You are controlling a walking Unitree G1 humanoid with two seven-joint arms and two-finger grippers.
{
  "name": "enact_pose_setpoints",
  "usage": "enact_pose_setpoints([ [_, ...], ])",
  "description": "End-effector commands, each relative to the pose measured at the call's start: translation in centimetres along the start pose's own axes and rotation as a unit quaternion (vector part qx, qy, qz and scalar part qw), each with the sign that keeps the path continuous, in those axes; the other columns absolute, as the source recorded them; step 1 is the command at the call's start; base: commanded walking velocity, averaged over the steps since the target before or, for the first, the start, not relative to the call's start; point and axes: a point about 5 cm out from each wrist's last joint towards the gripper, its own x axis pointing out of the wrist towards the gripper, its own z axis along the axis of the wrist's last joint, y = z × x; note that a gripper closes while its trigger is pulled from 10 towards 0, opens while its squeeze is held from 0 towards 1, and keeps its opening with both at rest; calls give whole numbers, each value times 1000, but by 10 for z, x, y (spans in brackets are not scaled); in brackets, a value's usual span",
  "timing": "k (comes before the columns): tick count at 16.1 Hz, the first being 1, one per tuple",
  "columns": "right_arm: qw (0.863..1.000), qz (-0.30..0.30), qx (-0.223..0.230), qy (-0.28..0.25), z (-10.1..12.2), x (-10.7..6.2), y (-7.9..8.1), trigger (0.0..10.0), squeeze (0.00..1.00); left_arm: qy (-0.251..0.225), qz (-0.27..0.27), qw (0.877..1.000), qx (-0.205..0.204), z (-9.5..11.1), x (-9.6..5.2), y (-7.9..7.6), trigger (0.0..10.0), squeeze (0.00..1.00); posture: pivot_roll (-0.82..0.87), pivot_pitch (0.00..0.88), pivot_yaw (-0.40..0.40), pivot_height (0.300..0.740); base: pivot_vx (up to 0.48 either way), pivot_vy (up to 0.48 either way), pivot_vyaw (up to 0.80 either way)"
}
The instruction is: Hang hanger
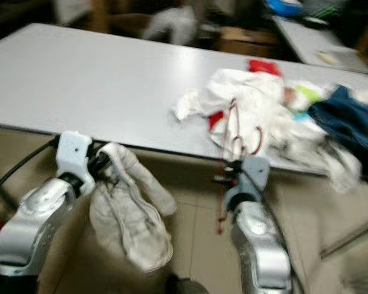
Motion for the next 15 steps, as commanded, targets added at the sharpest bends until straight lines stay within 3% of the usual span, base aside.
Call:
enact_pose_setpoints([
  [1,1000,-10,-3,-6,3,-2,-6,10000,0,-37,-9,999,8,15,1,-3,10000,0,71,34,-37,740,0,322,-800],
  [6,1000,-10,-1,-3,3,-2,-5,10000,0,-33,-10,999,9,14,1,-4,10000,0,74,40,-38,740,0,325,-800],
  [15,999,24,-28,-20,5,2,5,10000,0,-31,-12,999,17,15,0,-2,10000,0,88,24,-36,740,0,324,0],
])
